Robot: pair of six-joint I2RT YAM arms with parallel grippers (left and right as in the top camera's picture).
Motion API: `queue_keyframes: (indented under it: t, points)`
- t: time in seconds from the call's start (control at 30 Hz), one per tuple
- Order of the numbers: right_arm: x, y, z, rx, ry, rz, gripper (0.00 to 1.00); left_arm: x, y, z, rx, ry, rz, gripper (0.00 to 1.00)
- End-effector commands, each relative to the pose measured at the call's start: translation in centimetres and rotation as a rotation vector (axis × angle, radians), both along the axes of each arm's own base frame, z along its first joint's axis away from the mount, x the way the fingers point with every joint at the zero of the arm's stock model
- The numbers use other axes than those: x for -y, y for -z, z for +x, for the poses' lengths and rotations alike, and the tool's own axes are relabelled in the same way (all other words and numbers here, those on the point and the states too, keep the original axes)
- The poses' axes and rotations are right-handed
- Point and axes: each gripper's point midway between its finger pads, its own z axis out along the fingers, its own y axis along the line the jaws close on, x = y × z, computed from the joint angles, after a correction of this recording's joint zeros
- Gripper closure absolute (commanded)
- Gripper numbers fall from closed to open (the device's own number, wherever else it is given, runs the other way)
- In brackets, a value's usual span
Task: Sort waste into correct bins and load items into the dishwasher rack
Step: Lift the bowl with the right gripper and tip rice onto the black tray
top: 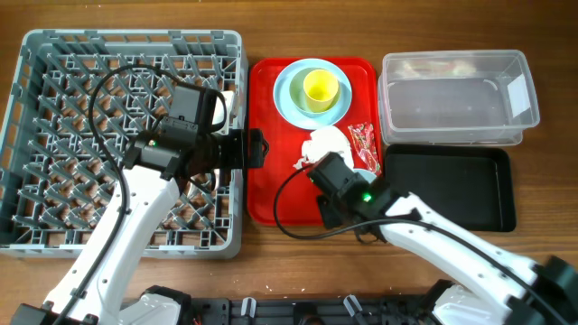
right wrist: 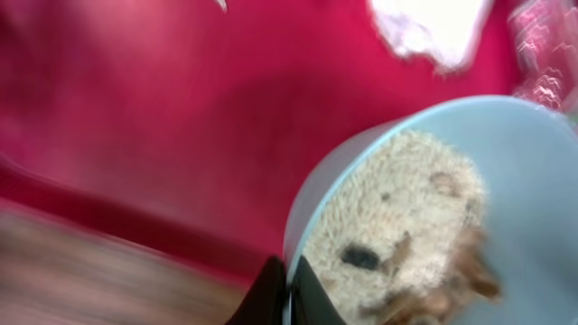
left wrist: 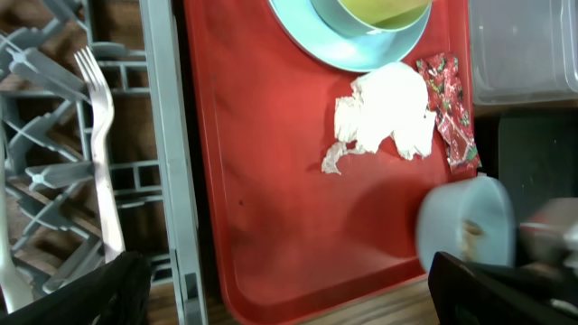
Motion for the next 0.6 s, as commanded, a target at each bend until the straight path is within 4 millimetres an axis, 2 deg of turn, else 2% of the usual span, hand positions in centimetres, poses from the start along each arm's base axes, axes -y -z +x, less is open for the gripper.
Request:
queue_keyframes:
  t: [0.0, 0.1, 0.2, 0.37, 0.43, 0.5, 0.57]
  points:
    - [-0.5, -8.3, 2.6, 0.175, 0.000, 0.054, 0.96, 0.0, -0.8, 0.3, 0.018, -0.007, -0.016, 0.00]
    - [1.6, -11.9, 3.0, 0.226, 0.070, 0.048, 0.96, 0.0, -0.8, 0.3, 0.018, -0.007, -0.016, 0.00]
    - [4.5, -13.4, 3.4, 0.206, 0.165, 0.121, 0.96, 0.0, -0.8, 0.3, 0.018, -0.007, -0.016, 0.00]
    - [8.9, -13.5, 4.3, 0.094, 0.199, 0.312, 0.96, 0.0, -0.8, 0.3, 0.018, -0.007, -0.016, 0.00]
    - [12.1, -12.3, 4.7, 0.065, 0.275, 0.384, 0.96, 0.0, -0.8, 0.3, 0.018, -0.007, -0.016, 0.00]
    - [14.1, -11.5, 4.5, 0.050, 0.315, 0.490, 0.96, 0.0, -0.8, 0.3, 0.018, -0.007, -0.016, 0.00]
    - [15.1, -11.5, 4.3, 0.060, 0.332, 0.599, 0.96, 0.0, -0.8, 0.3, 0.018, -0.007, -0.016, 0.00]
